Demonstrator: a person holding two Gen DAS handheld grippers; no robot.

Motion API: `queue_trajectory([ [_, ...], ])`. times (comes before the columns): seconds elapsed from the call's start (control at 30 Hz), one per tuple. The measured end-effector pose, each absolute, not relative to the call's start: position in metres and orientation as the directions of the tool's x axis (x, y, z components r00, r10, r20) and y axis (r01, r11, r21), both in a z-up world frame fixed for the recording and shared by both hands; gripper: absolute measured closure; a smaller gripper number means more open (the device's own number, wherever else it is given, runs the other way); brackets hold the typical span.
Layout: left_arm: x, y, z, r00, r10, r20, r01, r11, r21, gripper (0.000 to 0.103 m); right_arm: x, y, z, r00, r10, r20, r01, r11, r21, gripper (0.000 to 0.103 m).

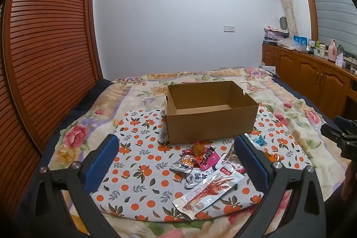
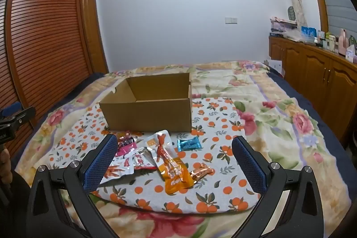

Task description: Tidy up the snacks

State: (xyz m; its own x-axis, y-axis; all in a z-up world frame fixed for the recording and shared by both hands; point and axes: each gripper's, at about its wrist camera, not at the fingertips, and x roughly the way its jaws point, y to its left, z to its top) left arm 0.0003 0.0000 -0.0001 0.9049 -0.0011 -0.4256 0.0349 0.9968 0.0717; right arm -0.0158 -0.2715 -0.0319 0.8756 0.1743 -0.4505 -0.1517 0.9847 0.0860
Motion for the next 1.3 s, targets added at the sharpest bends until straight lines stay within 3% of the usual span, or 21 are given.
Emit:
queue_trajectory([
  [1.3,0.0003,-0.0018,-0.0015,0.908,0.0,-0.418,0.035,0.997,0.075,0.0,-0.0166,-0.2725,-0.0312,0.88,0.174,-0.442,-0.149,0.985,0.091,0.0],
])
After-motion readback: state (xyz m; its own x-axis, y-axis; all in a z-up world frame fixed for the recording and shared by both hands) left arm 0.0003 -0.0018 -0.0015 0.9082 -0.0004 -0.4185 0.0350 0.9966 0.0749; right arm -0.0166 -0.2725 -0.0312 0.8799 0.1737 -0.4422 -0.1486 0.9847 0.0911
